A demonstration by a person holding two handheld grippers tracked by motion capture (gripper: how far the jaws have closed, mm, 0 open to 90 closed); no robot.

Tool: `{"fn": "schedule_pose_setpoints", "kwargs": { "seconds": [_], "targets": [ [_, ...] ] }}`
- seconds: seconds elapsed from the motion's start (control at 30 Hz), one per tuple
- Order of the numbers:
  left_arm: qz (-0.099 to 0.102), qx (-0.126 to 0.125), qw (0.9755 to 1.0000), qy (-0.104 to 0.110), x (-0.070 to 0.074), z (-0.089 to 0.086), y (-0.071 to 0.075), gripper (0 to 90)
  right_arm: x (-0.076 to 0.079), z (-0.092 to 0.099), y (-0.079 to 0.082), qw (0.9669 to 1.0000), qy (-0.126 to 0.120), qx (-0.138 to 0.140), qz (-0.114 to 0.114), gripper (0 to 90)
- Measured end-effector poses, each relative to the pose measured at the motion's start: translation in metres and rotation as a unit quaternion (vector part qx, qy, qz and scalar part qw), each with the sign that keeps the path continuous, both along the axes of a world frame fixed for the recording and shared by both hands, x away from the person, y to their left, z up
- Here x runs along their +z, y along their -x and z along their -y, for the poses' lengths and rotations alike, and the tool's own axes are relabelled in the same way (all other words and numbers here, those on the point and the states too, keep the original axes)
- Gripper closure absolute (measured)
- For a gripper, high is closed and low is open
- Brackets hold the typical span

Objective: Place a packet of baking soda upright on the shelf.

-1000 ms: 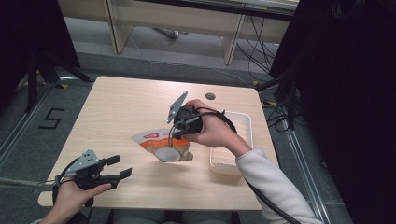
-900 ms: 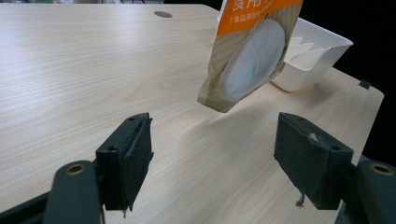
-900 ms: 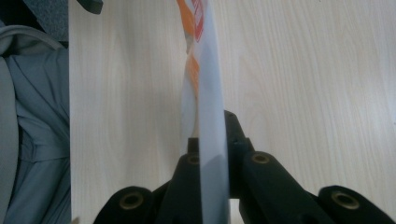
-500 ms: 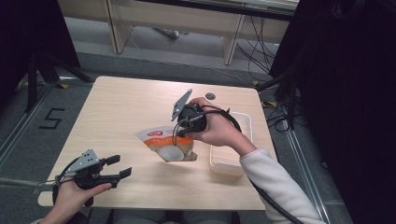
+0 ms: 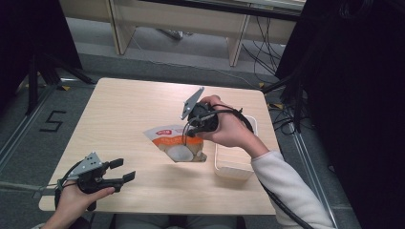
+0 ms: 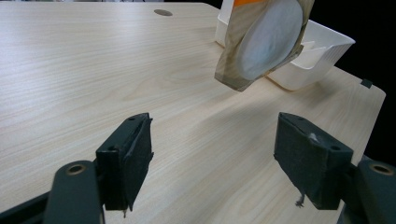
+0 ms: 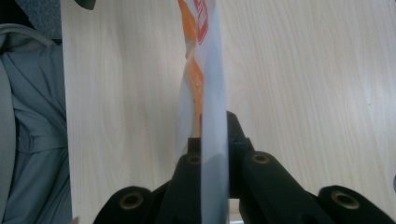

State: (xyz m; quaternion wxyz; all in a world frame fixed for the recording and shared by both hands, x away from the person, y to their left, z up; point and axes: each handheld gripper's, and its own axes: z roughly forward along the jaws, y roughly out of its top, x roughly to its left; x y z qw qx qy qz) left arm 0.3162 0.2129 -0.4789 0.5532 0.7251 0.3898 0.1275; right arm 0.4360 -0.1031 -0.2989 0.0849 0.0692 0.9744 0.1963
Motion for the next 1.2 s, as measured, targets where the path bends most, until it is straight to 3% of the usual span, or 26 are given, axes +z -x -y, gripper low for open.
{"fn": "schedule_pose_setpoints", "kwargs": {
  "seconds": [0.2,0.3,0.4,0.43,0.87,1.03,1.2],
  "targets": [
    [0.000,0.001,1.0000,0.004,0.000,0.000,0.000,27.0,-0.001,0.004,-0.001,0.9999,-0.007,-0.008,-0.010,90.0],
    [0.000,0.000,1.0000,0.004,0.000,0.000,0.000,27.0,0.000,0.005,-0.002,1.0000,0.001,-0.007,0.000,90.0],
    [0.001,0.001,1.0000,0.005,0.001,0.000,0.000,27.0,0.003,0.008,-0.003,1.0000,-0.001,-0.009,0.000,90.0],
    [0.002,0.000,1.0000,0.004,0.001,0.000,-0.001,27.0,0.004,0.009,-0.001,0.9998,-0.006,-0.017,-0.010,90.0],
    [0.002,-0.006,1.0000,0.000,0.000,0.000,-0.002,27.0,0.016,0.023,-0.003,0.9997,-0.012,-0.023,-0.005,90.0],
    [0.001,-0.006,1.0000,0.001,0.000,0.000,-0.002,27.0,0.020,0.029,-0.003,0.9992,-0.015,-0.033,-0.015,90.0],
    [-0.004,-0.004,1.0000,0.007,-0.001,0.002,-0.002,27.0,0.020,0.033,-0.004,0.9995,-0.017,-0.023,-0.015,90.0]
  ]
}}
